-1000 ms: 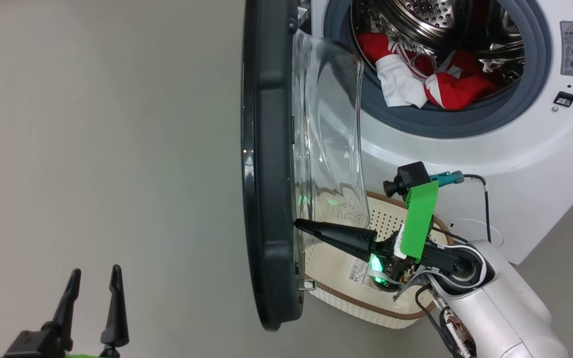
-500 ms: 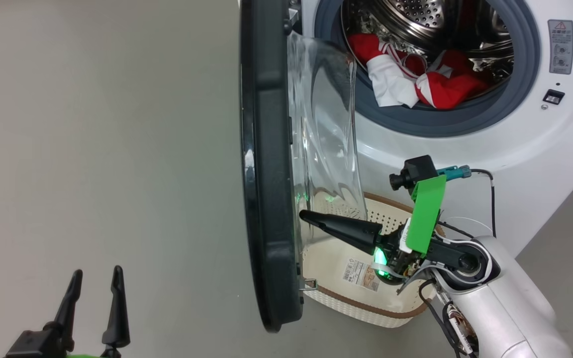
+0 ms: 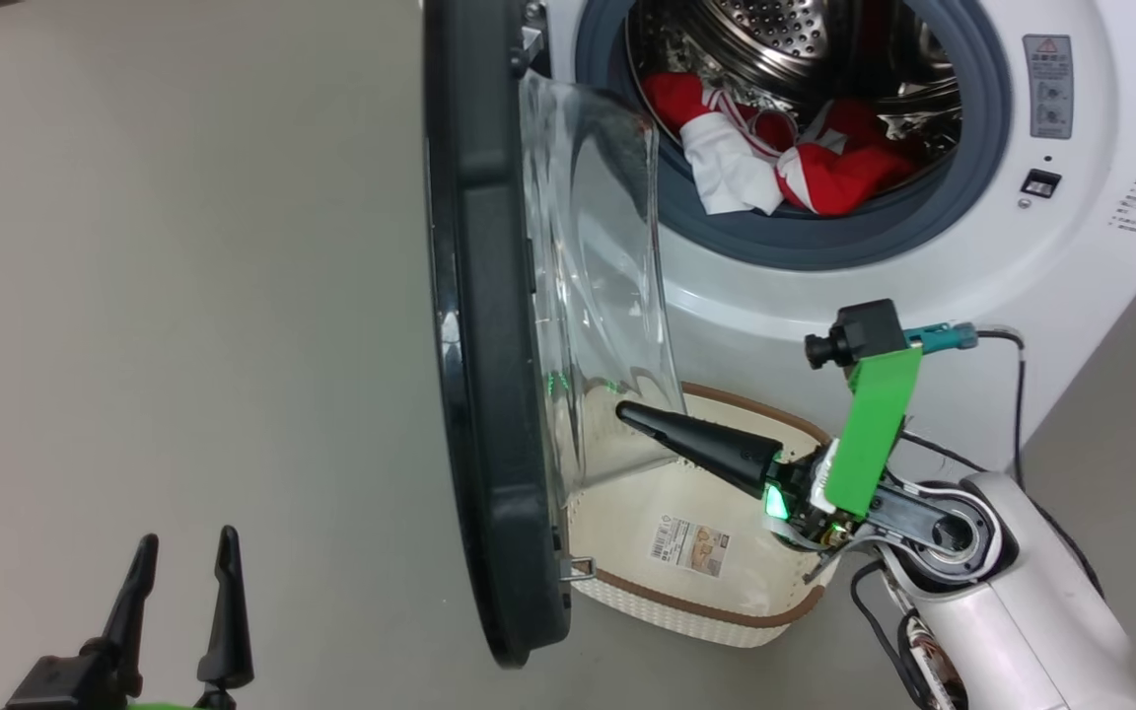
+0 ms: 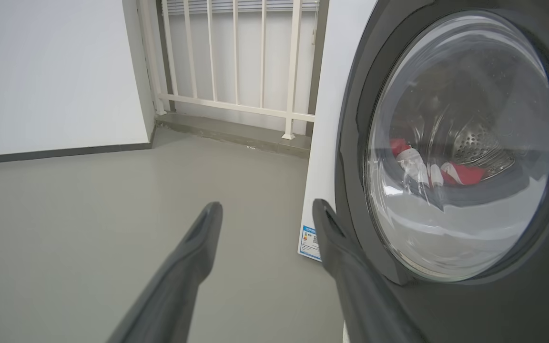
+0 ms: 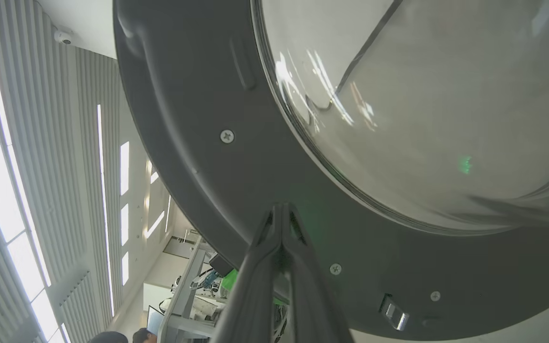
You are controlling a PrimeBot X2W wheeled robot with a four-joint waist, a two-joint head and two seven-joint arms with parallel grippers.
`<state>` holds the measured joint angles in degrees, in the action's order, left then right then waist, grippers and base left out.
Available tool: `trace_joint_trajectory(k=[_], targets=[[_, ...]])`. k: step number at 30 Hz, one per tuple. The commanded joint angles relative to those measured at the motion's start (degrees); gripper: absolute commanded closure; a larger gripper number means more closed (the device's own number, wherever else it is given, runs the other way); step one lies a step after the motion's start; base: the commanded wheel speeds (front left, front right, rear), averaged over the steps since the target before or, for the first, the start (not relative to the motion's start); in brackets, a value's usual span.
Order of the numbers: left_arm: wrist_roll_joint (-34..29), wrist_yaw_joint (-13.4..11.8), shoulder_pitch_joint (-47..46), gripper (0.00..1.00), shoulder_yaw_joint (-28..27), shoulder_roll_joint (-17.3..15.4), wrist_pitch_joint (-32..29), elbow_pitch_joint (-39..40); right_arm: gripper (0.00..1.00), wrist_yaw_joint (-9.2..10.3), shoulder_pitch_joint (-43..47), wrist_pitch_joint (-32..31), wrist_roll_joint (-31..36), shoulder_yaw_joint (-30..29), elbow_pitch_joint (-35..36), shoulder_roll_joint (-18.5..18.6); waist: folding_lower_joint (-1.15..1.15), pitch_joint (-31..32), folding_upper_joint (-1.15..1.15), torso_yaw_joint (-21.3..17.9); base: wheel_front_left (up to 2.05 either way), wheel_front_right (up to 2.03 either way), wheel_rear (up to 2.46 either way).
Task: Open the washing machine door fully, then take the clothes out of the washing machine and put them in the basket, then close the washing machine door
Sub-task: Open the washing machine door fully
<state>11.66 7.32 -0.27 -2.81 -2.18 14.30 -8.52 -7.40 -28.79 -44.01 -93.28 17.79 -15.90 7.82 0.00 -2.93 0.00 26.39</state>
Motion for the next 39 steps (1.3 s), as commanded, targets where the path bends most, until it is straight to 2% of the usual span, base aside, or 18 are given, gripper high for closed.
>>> trace_joint_trajectory(k=[1, 2, 3, 11, 19, 24, 25, 28, 36, 39], targets=[[-0.57, 0.17, -1.32, 0.00, -2.08, -1.18, 0.70, 1.60, 0.33, -0.09, 0.65, 1.04, 1.04, 0.12, 2.76, -0.03, 0.00, 0.25, 0.00, -0.84, 0.00, 0.00, 0.00], [-0.58, 0.17, -1.24, 0.00, -2.10, -1.21, 0.70, 1.64, 0.14, -0.09, 1.16, 1.37, 1.41, 0.02, 3.46, 0.17, 0.00, 0.34, 0.00, -1.18, 0.00, 0.00, 0.00], [-0.60, 0.17, -1.21, 0.00, -2.11, -1.24, 0.70, 1.68, 0.00, -0.09, 1.63, 1.72, 1.73, -0.13, 4.16, 0.36, 0.00, 0.41, 0.00, -1.52, 0.00, 0.00, 0.00], [-0.64, 0.17, -0.98, 0.00, -2.13, -1.37, 0.70, 2.15, 0.00, -0.09, 4.55, 5.44, 5.20, -1.02, 8.85, 1.82, 0.00, 0.76, 0.00, -4.07, 0.00, 0.00, 0.00], [-0.47, 0.17, -0.97, 0.00, -2.35, -1.28, 0.70, 2.57, 0.00, -0.09, 6.86, 14.03, 12.54, -1.43, 14.37, 3.97, 0.00, 0.48, 0.00, -7.16, 0.00, 0.00, 0.00], [-0.46, 0.17, -1.02, 0.00, -2.24, -1.18, 0.70, 2.68, 0.00, -0.09, 7.98, 23.29, 20.58, -0.49, 16.79, 6.62, 0.00, 0.45, 0.00, -8.06, 0.00, 0.00, 0.00], [-0.46, 0.17, -0.91, 0.00, -2.14, -1.14, 0.70, 2.78, 0.00, -0.09, 8.50, 27.66, 24.11, 0.22, 17.04, 7.85, 0.00, 0.53, 0.00, -8.24, 0.00, 0.00, 0.00], [-0.53, 0.17, -0.82, 0.00, -2.10, -1.09, 0.70, 2.79, 0.00, -0.09, 9.25, 34.27, 29.74, 1.88, 16.63, 9.95, 0.00, 0.65, 0.00, -8.34, 0.00, 0.00, 0.00], [-0.62, 0.17, -0.53, 0.00, -1.72, -0.99, 0.70, 2.89, 0.00, -0.09, 10.66, 52.44, 43.13, 4.25, 10.35, 13.01, 0.00, 1.00, 0.00, -8.04, 0.00, 0.00, 0.00], [-0.72, 0.17, -0.58, 0.00, -1.61, -0.98, 0.70, 2.77, 0.00, -0.09, 10.82, 56.88, 48.60, 4.40, 6.88, 13.33, 0.00, 1.17, 0.00, -7.86, 0.00, 0.00, 0.00]])
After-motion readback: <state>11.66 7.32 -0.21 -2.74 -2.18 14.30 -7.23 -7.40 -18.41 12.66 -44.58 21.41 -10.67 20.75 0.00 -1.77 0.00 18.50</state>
